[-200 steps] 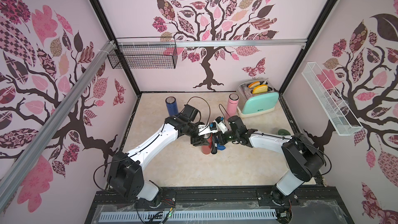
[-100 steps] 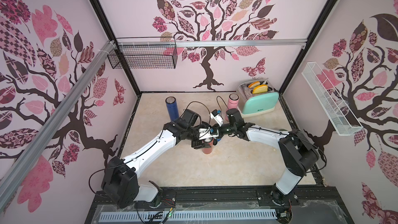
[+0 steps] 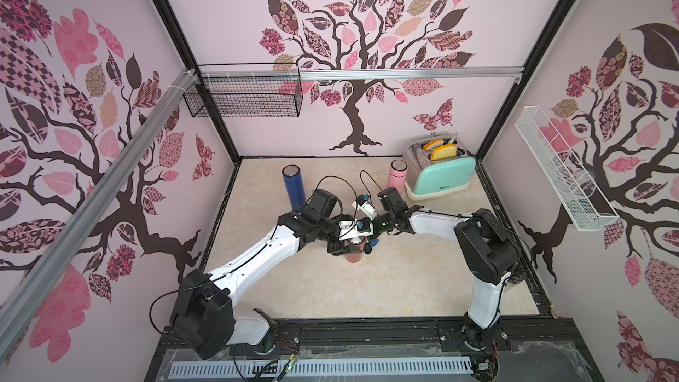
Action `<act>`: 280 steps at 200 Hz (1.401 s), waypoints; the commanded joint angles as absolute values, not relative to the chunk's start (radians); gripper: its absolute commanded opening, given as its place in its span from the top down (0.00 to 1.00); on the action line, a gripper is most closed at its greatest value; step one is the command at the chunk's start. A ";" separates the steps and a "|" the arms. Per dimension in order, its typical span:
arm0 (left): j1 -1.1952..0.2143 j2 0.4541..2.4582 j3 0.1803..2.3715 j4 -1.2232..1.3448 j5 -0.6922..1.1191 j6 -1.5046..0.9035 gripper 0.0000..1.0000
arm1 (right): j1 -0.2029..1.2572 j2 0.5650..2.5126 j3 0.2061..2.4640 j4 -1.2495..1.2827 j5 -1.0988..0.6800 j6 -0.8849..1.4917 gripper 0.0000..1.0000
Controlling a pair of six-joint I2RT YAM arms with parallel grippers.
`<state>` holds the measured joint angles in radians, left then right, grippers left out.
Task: Wipe the surface of the thermos
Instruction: Wipe the dirt from the surface of the thermos.
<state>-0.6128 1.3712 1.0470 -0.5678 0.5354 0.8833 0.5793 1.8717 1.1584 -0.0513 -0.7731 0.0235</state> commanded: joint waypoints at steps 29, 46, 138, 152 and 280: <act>-0.604 1.385 1.027 -0.497 0.503 0.906 1.00 | 0.605 1.812 1.249 -0.151 -1.030 -0.051 1.00; -0.604 1.386 1.025 -0.494 0.503 0.903 1.00 | 0.609 1.852 1.248 -0.133 -1.034 -0.044 1.00; -0.588 1.385 0.989 -0.429 0.497 0.786 1.00 | 0.620 2.026 1.276 -0.229 -0.660 -0.019 1.00; -0.588 1.384 0.977 -0.400 0.476 0.724 1.00 | 0.620 1.991 1.263 -0.237 -0.616 -0.009 1.00; -0.629 1.317 0.636 0.266 0.201 0.160 1.00 | 0.622 1.827 1.101 -0.067 -0.662 0.175 1.00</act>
<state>-0.6235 1.3014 0.7383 0.0750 0.4046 0.2405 0.6044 1.8645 1.1221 -0.0952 -0.5713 0.1261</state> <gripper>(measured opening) 0.655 0.067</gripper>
